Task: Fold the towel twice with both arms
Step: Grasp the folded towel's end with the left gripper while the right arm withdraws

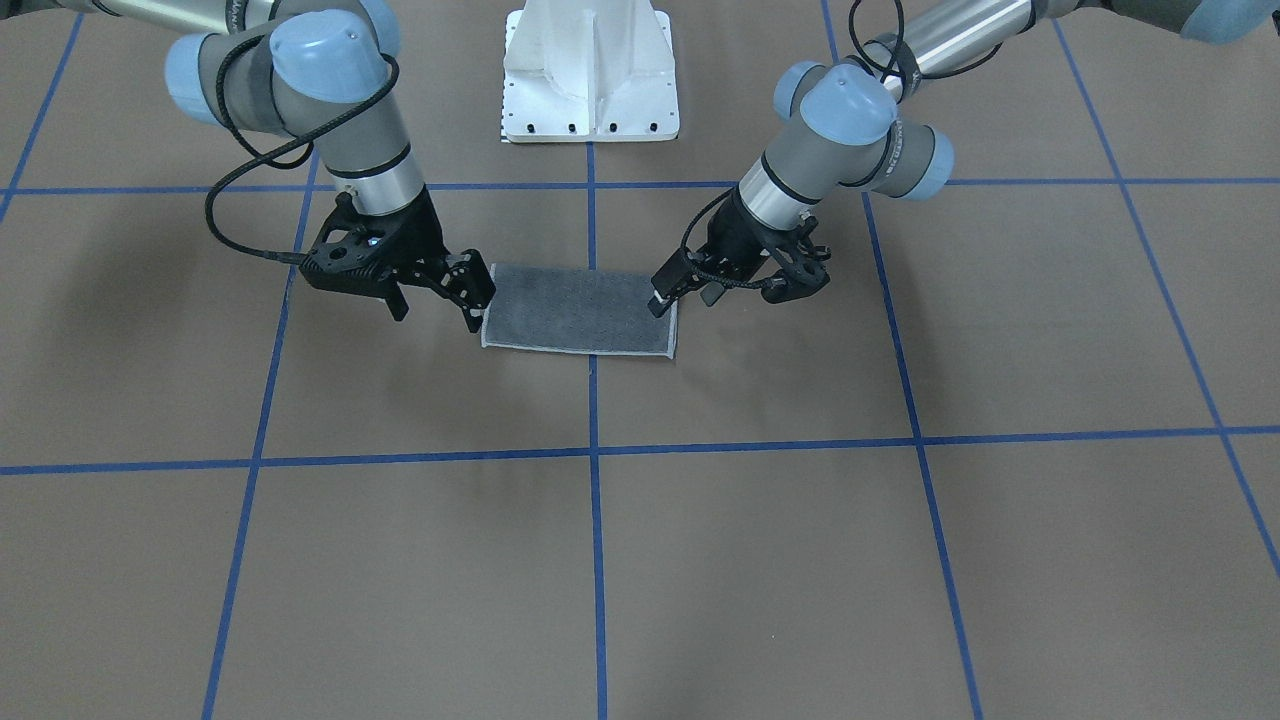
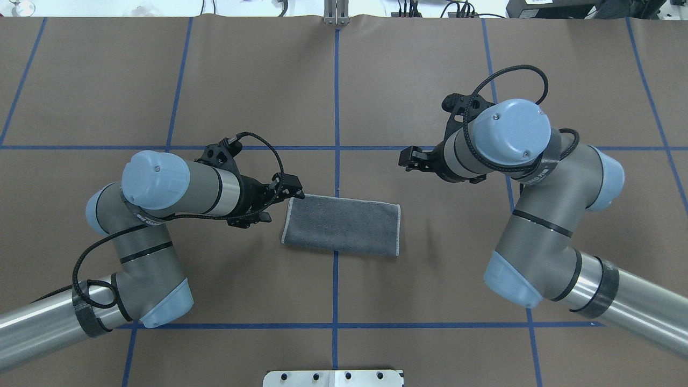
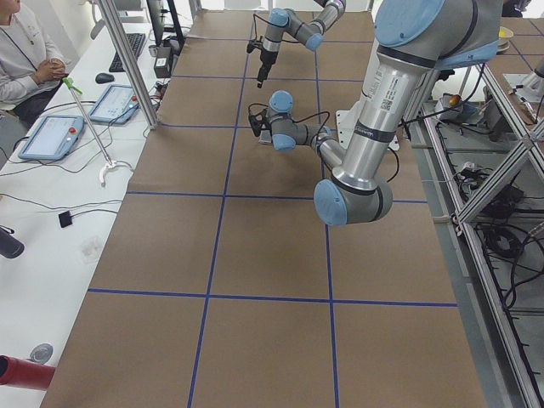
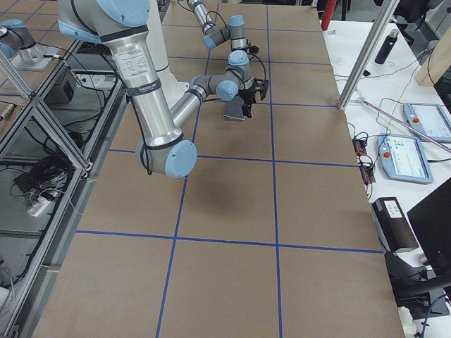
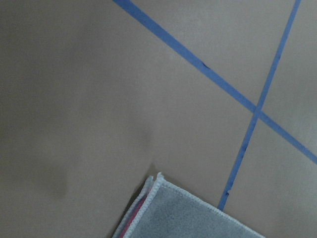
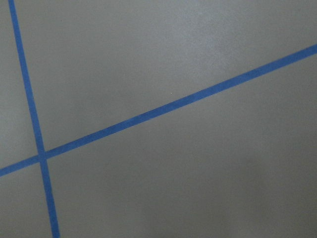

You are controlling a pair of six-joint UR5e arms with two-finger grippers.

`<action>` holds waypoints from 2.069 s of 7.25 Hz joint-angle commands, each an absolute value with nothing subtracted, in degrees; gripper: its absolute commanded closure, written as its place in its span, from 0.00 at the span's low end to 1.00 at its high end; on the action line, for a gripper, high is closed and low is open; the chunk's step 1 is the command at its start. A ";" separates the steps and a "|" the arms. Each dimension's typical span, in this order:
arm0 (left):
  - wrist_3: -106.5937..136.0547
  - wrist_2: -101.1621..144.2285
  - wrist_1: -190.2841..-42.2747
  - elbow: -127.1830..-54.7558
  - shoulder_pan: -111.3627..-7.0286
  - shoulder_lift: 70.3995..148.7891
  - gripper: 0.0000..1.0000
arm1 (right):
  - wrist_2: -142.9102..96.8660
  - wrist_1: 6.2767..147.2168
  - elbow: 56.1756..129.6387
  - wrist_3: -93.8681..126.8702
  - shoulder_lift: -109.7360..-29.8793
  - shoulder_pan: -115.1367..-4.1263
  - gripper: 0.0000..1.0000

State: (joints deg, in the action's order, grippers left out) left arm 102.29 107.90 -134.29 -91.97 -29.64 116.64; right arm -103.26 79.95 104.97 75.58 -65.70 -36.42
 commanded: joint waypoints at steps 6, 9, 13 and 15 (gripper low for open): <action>97.47 107.84 -133.77 -90.27 -25.75 116.46 0.16 | -111.09 84.64 105.21 53.09 -68.64 -45.79 0.01; 100.00 107.67 -134.12 -90.61 -26.01 116.19 0.33 | -111.09 84.55 105.29 53.17 -68.64 -45.79 0.01; 106.87 107.32 -134.12 -91.14 -26.10 114.61 0.30 | -111.09 84.55 105.64 53.26 -68.64 -45.79 0.01; 109.68 107.23 -134.12 -91.14 -26.10 114.61 0.37 | -111.01 84.55 105.73 53.35 -68.64 -45.79 0.01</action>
State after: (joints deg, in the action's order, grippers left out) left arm 108.38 107.27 -134.12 -91.13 -26.10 114.66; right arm -111.08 84.55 105.69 53.27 -68.64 -45.79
